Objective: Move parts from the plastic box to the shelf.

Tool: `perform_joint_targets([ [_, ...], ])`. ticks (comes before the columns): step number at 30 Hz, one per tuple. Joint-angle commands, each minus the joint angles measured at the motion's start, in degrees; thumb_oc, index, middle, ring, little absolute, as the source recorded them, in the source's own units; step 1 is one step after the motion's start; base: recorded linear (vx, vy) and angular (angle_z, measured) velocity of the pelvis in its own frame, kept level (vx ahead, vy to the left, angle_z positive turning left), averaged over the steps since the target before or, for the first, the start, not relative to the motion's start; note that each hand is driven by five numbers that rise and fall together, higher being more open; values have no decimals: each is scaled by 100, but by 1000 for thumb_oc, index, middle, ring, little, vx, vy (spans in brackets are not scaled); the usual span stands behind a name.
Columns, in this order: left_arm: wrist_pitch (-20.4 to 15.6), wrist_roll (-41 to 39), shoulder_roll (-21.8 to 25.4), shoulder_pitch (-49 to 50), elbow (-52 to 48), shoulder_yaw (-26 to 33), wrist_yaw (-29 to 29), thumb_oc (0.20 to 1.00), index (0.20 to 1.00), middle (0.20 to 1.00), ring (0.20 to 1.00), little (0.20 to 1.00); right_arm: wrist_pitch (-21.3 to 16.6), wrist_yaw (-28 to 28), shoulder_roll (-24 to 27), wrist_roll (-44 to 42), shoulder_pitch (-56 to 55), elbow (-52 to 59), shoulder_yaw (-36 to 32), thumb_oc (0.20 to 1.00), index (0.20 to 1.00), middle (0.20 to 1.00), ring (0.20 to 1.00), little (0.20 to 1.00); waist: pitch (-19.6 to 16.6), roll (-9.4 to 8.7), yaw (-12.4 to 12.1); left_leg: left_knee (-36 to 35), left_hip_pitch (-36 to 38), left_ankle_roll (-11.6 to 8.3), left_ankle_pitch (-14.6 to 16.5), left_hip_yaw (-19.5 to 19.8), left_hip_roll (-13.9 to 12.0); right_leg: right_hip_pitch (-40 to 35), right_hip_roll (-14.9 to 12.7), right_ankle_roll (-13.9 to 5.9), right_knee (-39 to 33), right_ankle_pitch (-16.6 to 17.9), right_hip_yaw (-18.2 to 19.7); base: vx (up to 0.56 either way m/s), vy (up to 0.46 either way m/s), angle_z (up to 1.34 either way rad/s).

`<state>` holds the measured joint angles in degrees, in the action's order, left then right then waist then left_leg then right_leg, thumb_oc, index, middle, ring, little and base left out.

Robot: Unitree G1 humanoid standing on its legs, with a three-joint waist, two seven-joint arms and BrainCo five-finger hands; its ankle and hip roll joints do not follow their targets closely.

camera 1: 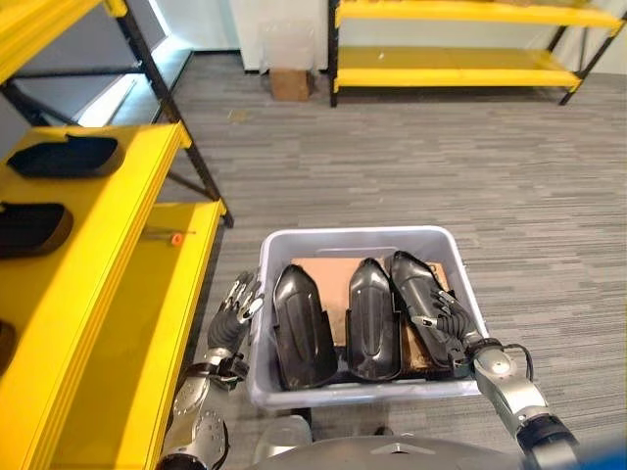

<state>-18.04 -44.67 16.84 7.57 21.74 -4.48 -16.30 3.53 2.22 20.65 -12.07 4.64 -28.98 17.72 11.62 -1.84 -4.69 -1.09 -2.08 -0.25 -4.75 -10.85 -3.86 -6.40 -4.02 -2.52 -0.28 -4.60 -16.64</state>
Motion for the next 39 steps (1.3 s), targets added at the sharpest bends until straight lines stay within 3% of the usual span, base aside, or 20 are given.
perform_joint_targets([
  [1, -248, -358, 253, -475, -506, -54, -116, 1000, 1000, 1000, 1000, 1000, -70, 18, 197, -83, 551, 3, 124, 1000, 1000, 1000, 1000, 1000, 309, 16, -143, 346, -364, -433, -119, -67, -433, 499, -223, 29, 673, 217, -294, -138, 3, 18],
  [6, -213, -748, 422, -1129, -692, -220, 1, 1000, 1000, 1000, 1000, 1000, 484, -99, 228, -731, 1651, -939, 361, 1000, 1000, 1000, 1000, 1000, 808, 204, -377, 447, -890, -502, -265, 98, -478, 1098, -218, 138, 1148, 23, -466, -203, 1, 16],
  [8, -196, -763, 424, -1250, -690, -263, -6, 1000, 1000, 1000, 1000, 1000, 515, 51, 169, -792, 1865, -1184, 389, 1000, 1000, 1000, 1000, 1000, 917, 230, -419, 471, -968, -504, -270, 123, -466, 1226, -243, 151, 1315, -47, -492, -109, -2, 21],
  [12, -229, -625, 491, -1539, -774, -487, 136, 1000, 1000, 1000, 1000, 1000, 516, 901, 152, -547, 2498, -1906, 342, 1000, 1000, 1000, 1000, 1000, 1205, 361, -537, 531, -1320, -467, -301, 193, -430, 1703, -311, 168, 1721, -121, -559, -107, 2, 11],
  [18, -409, -450, 511, -1696, -823, -773, 313, 1000, 1000, 1000, 1000, 1000, 458, 1300, 172, -480, 2864, -2161, 464, 1000, 1000, 1000, 1000, 1000, 1503, 513, -555, 611, -1616, -406, -314, 197, -374, 2148, -409, 155, 2016, -105, -569, -81, 22, 5],
  [24, -391, -531, 503, -1794, -953, -909, 364, 1000, 1000, 1000, 1000, 1000, 280, 671, 107, -388, 3073, -1871, 730, 1000, 1000, 1000, 1000, 1000, 1746, 611, -519, 846, -1867, -345, -260, 172, -329, 2531, -523, 163, 2402, -159, -524, -24, 21, -1],
  [33, -277, -429, 433, -1723, -1109, -1010, 439, 1000, 1000, 1000, 1000, 1000, -106, 303, -88, 97, 3288, -1120, 1157, 1000, 1000, 1000, 1000, 1000, 1817, 674, -540, 966, -1895, -306, -221, 190, -297, 2670, -619, 159, 2595, -151, -510, -1, 0, 0],
  [39, -231, -361, 391, -1662, -1210, -1139, 454, 1000, 1000, 1000, 1000, 1000, -132, 876, -444, -74, 3598, -401, 1402, 1000, 1000, 1000, 1000, 1000, 1817, 735, -631, 989, -1806, -262, -201, 207, -253, 2632, -721, 142, 2693, -136, -557, 0, 0, 0],
])
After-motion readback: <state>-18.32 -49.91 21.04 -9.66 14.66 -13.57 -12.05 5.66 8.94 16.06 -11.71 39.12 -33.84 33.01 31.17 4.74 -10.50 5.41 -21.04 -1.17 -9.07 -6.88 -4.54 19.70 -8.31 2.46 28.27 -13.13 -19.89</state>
